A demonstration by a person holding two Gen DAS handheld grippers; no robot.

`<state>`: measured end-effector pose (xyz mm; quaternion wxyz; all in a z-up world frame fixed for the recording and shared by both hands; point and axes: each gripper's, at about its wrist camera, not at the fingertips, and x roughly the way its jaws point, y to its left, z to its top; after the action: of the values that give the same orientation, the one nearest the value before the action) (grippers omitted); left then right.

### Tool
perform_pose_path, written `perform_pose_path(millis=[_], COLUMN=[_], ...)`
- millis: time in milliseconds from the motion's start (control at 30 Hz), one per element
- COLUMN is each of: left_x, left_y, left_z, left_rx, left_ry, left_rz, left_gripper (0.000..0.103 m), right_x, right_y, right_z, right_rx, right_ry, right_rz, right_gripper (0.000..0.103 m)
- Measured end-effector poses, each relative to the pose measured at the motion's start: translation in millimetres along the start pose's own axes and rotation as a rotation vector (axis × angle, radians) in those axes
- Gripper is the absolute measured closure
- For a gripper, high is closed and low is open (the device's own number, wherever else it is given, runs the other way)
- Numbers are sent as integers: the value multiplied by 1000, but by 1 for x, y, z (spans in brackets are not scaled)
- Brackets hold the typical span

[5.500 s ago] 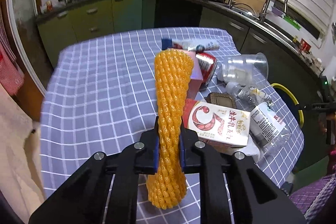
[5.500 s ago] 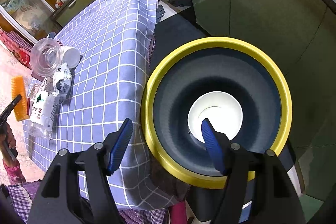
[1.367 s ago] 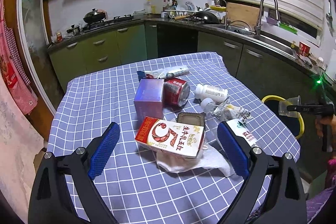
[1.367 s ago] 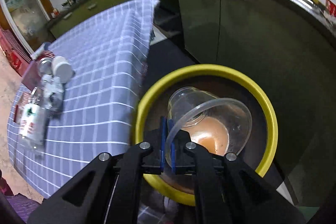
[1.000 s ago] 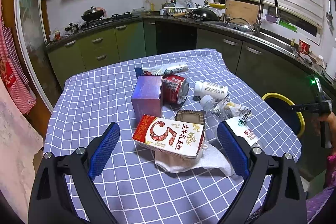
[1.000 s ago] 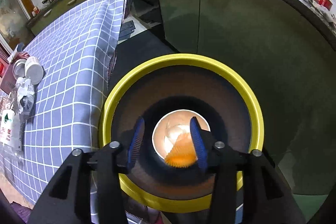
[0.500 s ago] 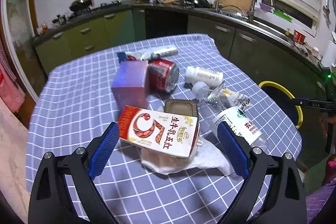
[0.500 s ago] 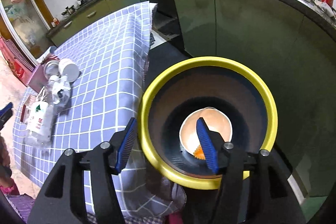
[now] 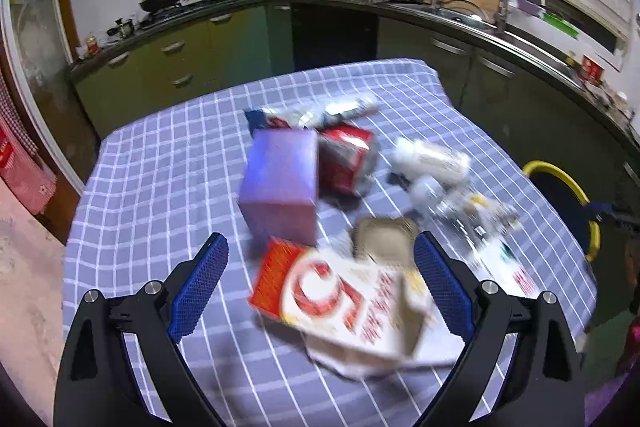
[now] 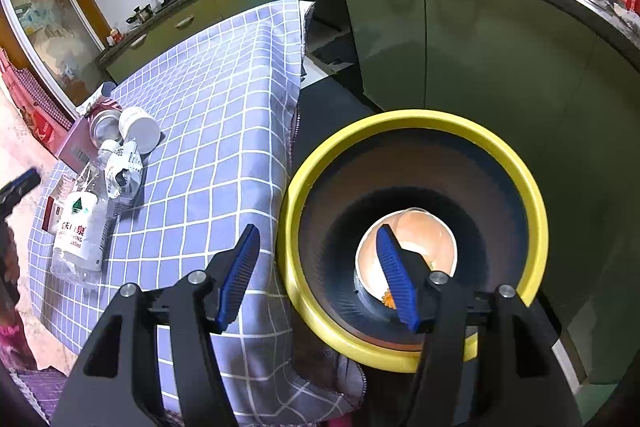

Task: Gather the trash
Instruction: 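Grasp the purple box with the left gripper, then carry the purple box over the yellow bin and open the left gripper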

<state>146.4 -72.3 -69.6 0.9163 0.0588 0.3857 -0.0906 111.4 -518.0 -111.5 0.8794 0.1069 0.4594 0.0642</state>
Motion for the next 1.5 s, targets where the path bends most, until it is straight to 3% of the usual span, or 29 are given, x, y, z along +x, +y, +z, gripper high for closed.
perform_pose_path(millis=[233,367,467,733,833,900,967,1267,1400,1500], left_x=[47,70,82,101,108,111,112,75,33,0], left_y=[16,25,27,32,34,35,37,44,37,18], left_z=[32,37,38,38,35,35,34,43,48,52], left_rx=[-72,-135,-131,-97,-90,-94,-101,-96,-64,-12], left_ry=[69,118,144,167,182,189,185,88,11,-37], left_rz=[14,-15,-13,-2,-8,-15,-28,8,23,-17], left_gripper=[10,11,19,26,34,46,48,49,49,49], right_x=[-2,-2,0,9,11,12,13,8,2,-8], right_y=[4,4,2,2,2,3,5,8,7,1], right_z=[1,0,1,2,2,2,2,2,2,1], right_rx=[-2,-3,5,11,14,15,11,4,4,15], right_ry=[-13,-9,-6,10,14,16,19,7,-11,-35], right_rz=[14,11,13,20,21,21,21,18,15,0], right_gripper=[44,44,44,44,44,44,44,44,44,44])
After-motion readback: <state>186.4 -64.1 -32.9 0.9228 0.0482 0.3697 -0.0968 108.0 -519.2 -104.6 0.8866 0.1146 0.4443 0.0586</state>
